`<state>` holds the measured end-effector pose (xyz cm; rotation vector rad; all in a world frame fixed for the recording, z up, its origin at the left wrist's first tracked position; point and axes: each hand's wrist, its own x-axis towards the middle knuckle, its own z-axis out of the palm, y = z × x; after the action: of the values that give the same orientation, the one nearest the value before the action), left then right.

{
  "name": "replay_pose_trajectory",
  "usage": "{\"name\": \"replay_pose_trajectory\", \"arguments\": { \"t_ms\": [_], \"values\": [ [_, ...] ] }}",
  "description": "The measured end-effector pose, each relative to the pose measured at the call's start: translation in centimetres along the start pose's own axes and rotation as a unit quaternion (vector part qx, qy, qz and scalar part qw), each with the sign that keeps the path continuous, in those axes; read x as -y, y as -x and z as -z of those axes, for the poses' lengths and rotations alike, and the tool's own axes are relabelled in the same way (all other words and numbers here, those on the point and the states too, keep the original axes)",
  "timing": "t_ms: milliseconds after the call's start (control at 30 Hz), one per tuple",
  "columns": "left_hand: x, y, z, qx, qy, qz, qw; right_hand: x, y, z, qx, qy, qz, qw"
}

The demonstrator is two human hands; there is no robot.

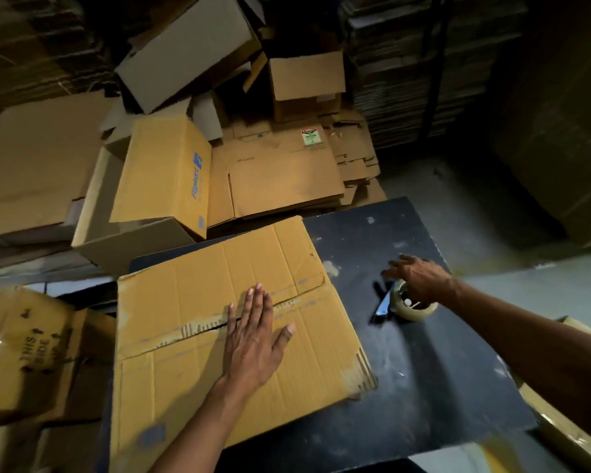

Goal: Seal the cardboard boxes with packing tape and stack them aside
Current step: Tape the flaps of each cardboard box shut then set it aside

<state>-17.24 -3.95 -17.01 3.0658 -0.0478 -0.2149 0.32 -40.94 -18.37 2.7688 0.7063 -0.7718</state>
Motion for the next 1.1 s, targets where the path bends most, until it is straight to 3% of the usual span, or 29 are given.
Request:
{"name": "replay_pose_trajectory", "arguments": {
  "t_ms": [200,400,500,600,733,833,933,1000,1100],
  "values": [
    [-4.9,-0.3,0.6,0.027,0.026,0.04,0.999,1.0,-1.0,-0.3,0.008,-0.054,-0.005,0.998],
    [-9.9,-1.6,0.4,-0.014,0.067,0.041,0.997,-4.6,3.3,0.9,-0.073,-0.108,-0.095,0.987],
    [-12.3,-2.6,0.4,-0.005,0.093,0.033,0.995,-6.6,7.5,4.6,-0.172,-0.188,-0.154,0.955],
    [-15.6,-4.0,-0.1,-0.01,0.078,-0.013,0.997,-6.3,10.9,8.9,-0.25,-0.236,-0.162,0.925],
    [-18.5,-5.3,-0.1,0.028,0.056,-0.118,0.991,-1.5,12.8,13.0,-0.239,-0.268,-0.088,0.929],
    [-15.3,-4.0,1.7,0.005,0.01,-0.122,0.993,4.0,12.8,14.5,-0.233,-0.279,-0.033,0.931],
    [-6.9,0.4,1.9,0.015,0.012,-0.024,1.0,9.3,12.1,14.9,-0.228,-0.316,0.022,0.921],
    [-1.3,3.6,1.3,-0.049,-0.007,-0.002,0.999,11.6,11.4,14.7,-0.224,-0.347,0.055,0.909],
    [3.3,6.8,0.7,-0.011,-0.005,0.001,1.0,15.7,9.5,14.6,-0.206,-0.37,0.111,0.899]
  ]
}}
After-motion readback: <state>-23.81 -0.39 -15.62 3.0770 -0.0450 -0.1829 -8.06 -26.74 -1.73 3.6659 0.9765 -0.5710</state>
